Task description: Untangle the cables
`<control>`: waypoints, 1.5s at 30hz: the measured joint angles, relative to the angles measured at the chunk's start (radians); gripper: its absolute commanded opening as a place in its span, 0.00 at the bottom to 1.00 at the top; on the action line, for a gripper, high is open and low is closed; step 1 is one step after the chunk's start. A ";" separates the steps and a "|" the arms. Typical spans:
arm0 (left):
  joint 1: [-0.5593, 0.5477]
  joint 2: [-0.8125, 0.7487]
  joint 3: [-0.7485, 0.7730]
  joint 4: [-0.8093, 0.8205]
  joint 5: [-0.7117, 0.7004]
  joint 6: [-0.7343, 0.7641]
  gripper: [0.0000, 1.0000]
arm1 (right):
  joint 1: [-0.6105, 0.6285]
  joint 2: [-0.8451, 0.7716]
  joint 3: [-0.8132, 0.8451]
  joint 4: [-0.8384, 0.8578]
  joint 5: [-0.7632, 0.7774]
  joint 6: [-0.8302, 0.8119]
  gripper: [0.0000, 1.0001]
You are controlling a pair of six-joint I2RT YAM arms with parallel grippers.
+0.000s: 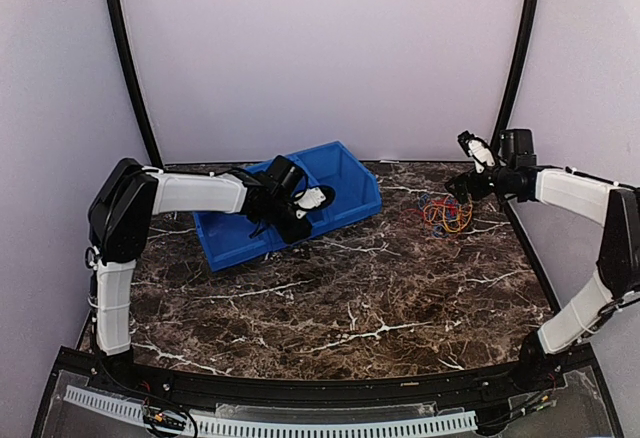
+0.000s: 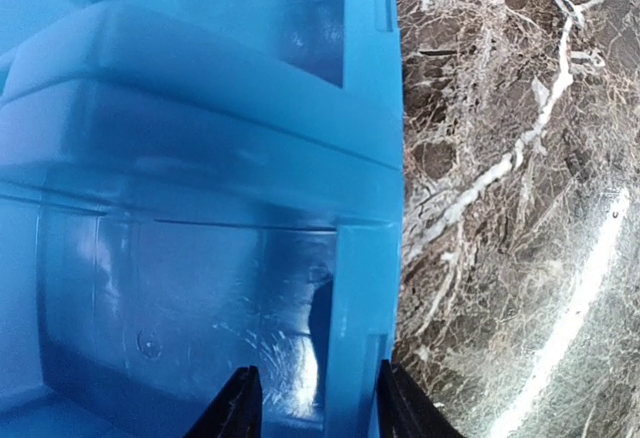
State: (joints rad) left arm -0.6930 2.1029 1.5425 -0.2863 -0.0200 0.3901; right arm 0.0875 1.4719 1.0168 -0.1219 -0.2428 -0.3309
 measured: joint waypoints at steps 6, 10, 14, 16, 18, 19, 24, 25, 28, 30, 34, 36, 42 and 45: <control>-0.038 -0.114 -0.084 0.005 -0.058 -0.098 0.63 | -0.052 0.202 0.160 -0.074 0.006 0.039 0.99; -0.122 -0.266 -0.136 0.005 -0.104 -0.187 0.66 | -0.065 0.362 0.292 -0.129 -0.043 0.056 0.99; -0.214 -0.415 -0.213 0.065 -0.126 -0.313 0.68 | -0.065 0.476 0.365 -0.166 -0.074 0.065 0.99; -0.238 -0.475 -0.275 0.107 -0.127 -0.380 0.68 | -0.065 0.517 0.383 -0.187 -0.111 0.062 0.99; -0.242 -0.529 -0.355 0.148 -0.127 -0.452 0.68 | -0.065 0.539 0.385 -0.223 -0.169 0.048 0.95; -0.240 -0.550 -0.393 0.161 -0.129 -0.484 0.68 | -0.064 0.543 0.385 -0.248 -0.200 0.037 0.92; -0.233 -0.621 -0.557 0.222 -0.148 -0.599 0.67 | -0.027 0.544 0.369 -0.338 -0.302 -0.051 0.85; -0.233 -0.639 -0.590 0.237 -0.154 -0.614 0.67 | -0.008 0.540 0.349 -0.349 -0.315 -0.070 0.85; -0.233 -0.690 -0.670 0.290 -0.169 -0.650 0.66 | 0.072 0.511 0.260 -0.381 -0.344 -0.116 0.84; -0.233 -0.721 -0.708 0.328 -0.178 -0.668 0.66 | 0.151 0.471 0.199 -0.402 -0.373 -0.134 0.83; -0.233 -0.747 -0.743 0.386 -0.184 -0.690 0.63 | 0.337 0.385 0.114 -0.450 -0.415 -0.138 0.84; -0.233 -0.747 -0.752 0.409 -0.181 -0.694 0.62 | 0.418 0.357 0.105 -0.474 -0.425 -0.137 0.89; -0.233 -0.747 -0.779 0.468 -0.114 -0.712 0.56 | 0.452 0.254 0.126 -0.517 -0.404 -0.146 0.97; -0.241 -0.747 -0.814 0.527 -0.055 -0.708 0.53 | 0.425 0.180 0.128 -0.524 -0.386 -0.166 0.92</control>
State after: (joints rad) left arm -0.9337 1.3563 0.7288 0.2405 -0.0746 -0.3176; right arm 0.5121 1.6516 1.1450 -0.6456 -0.6289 -0.4973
